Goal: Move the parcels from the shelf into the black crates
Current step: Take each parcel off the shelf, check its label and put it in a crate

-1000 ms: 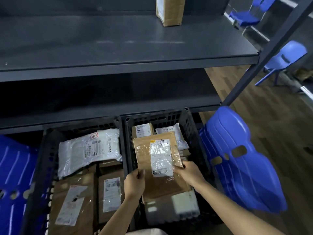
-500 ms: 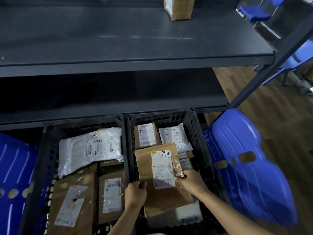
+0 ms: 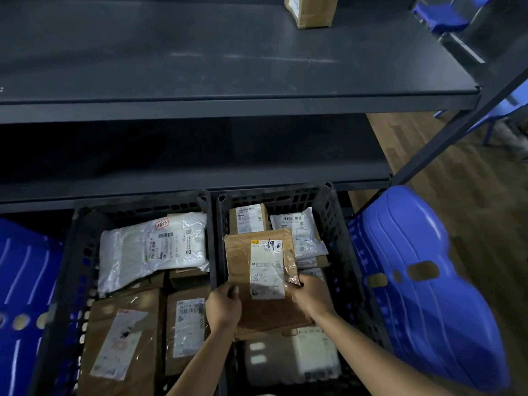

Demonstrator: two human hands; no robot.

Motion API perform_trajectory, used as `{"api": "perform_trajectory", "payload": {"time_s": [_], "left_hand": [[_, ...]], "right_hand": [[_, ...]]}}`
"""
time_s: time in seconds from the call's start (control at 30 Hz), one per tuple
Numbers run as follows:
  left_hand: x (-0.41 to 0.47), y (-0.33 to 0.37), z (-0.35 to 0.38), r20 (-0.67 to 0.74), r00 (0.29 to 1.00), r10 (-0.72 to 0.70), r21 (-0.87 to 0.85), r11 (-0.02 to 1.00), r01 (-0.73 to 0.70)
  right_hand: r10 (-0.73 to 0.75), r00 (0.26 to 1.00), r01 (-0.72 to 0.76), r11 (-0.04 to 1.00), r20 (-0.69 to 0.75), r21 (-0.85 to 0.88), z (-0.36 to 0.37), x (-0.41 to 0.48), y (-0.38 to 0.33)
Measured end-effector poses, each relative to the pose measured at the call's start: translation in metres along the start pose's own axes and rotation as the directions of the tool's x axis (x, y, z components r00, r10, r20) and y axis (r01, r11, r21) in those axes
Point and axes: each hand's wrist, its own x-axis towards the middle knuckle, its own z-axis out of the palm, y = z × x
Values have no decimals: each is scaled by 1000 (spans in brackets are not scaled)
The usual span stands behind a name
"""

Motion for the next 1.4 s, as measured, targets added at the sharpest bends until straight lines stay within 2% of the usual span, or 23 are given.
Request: {"api": "perform_trajectory", "payload": {"time_s": [0.17,0.43,0.67,0.93,1.1,1.27,1.33,1.4], "left_hand": [[-1,1,6,-96,995,11,-39,999,-15],[-3,4,14,-199,980,-19,-138,990,-9],[3,6,17,-170,985,-1,-71,997,-11],[15,5,16,-83,996,31,22,999,-29],[13,5,15,-53,998,45,-18,999,-46],[-9,2,9,-92,989,115,-111,986,-125],[-15,0,4,-68,964,258,13,966,-258],[-17,-3,4,54,900,433,278,859,-430]], "right_hand": [[-34,999,33,999,-23,-38,3,6,0],[-83,995,84,996,-55,16,11,17,6],[-72,995,73,997,-66,10,12,24,5],[-57,998,57,998,-2,16,8,31,-4],[-79,997,79,997,-13,-25,8,26,-3],[-207,978,202,970,-23,-132,-1,15,-1],[-306,951,285,916,-33,-282,-5,8,1],[-444,896,405,786,30,-467,-5,0,3]]}}
